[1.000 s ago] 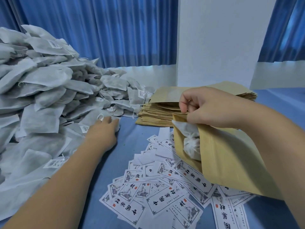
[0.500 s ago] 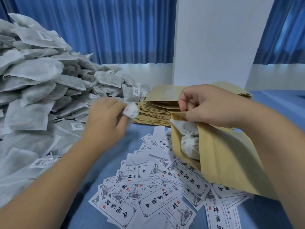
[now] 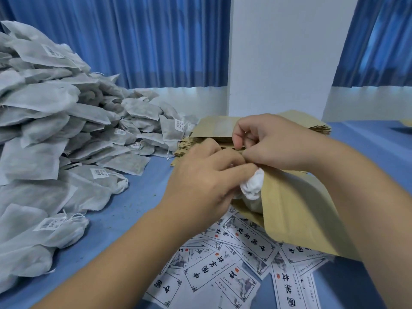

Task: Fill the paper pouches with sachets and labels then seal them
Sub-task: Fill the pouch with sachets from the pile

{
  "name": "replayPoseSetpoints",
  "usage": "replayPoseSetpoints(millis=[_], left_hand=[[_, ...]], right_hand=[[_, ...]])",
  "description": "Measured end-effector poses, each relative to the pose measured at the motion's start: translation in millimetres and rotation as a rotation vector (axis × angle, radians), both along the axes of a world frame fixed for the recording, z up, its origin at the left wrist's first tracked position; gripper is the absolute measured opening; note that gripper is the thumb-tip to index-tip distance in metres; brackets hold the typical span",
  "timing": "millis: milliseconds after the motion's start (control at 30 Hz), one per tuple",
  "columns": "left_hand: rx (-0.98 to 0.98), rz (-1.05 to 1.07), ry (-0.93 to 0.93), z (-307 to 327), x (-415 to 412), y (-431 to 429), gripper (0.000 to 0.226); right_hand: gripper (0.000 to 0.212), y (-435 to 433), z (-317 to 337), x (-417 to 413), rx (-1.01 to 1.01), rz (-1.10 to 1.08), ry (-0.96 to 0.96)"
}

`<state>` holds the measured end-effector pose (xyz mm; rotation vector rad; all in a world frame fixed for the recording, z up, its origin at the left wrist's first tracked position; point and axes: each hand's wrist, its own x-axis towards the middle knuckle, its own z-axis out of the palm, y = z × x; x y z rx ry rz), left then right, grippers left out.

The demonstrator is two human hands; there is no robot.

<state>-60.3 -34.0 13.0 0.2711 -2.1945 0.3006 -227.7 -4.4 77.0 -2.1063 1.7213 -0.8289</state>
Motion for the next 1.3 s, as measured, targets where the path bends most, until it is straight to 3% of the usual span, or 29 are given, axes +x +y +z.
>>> replayPoseSetpoints(millis=[133, 300, 533, 633, 800, 867, 967, 1033, 1133, 1300], left_hand=[[0.025, -0.129, -0.011, -0.6, 3.8, 4.8, 0.036], [0.189, -0.264, 0.114, -4.6, -1.0, 6.9, 0.023], [0.898, -0.376, 0.046, -3.1, -2.2, 13.4, 0.043], [1.045, -0.391, 0.027, -3.0, -3.1, 10.1, 0.038], [1.018, -0.384, 0.025, -5.8, -12.5, 7.1, 0.031], [0.997, -0.373, -0.079, -4.9, -13.9, 7.8, 0.034], [0.816, -0.294, -0.258, -4.6, -16.1, 10.4, 0.028], [0.740, -0.269, -0.276, -2.6, -17.4, 14.1, 0.020], [0.696, -0.293, -0.298, 3.3, -17.3, 16.8, 0.029], [0.610, -0.284, -0.500, 7.1, -23.8, 29.3, 0.030]], right_hand=[[0.019, 3.2, 2.9, -3.6, -0.013, 0.005, -0.043], [0.021, 4.7, 5.2, -7.6, -0.041, 0.007, -0.095], [0.019, 0.7, -0.5, -7.2, -0.024, 0.051, -0.110], [0.020, 0.1, -1.9, -7.3, -0.023, 0.068, -0.127], [0.017, 5.7, 4.4, -9.6, -0.041, 0.067, -0.182], [0.017, 8.8, 5.2, -9.5, -0.057, 0.060, -0.180], [0.017, 13.4, 1.8, -6.3, -0.139, 0.044, -0.192], [0.017, 19.6, -2.1, -3.9, -0.193, 0.043, -0.200], [0.018, 31.6, -6.2, -5.3, -0.253, 0.039, -0.214], [0.024, 46.8, -5.0, -2.8, -0.343, 0.076, -0.341]])
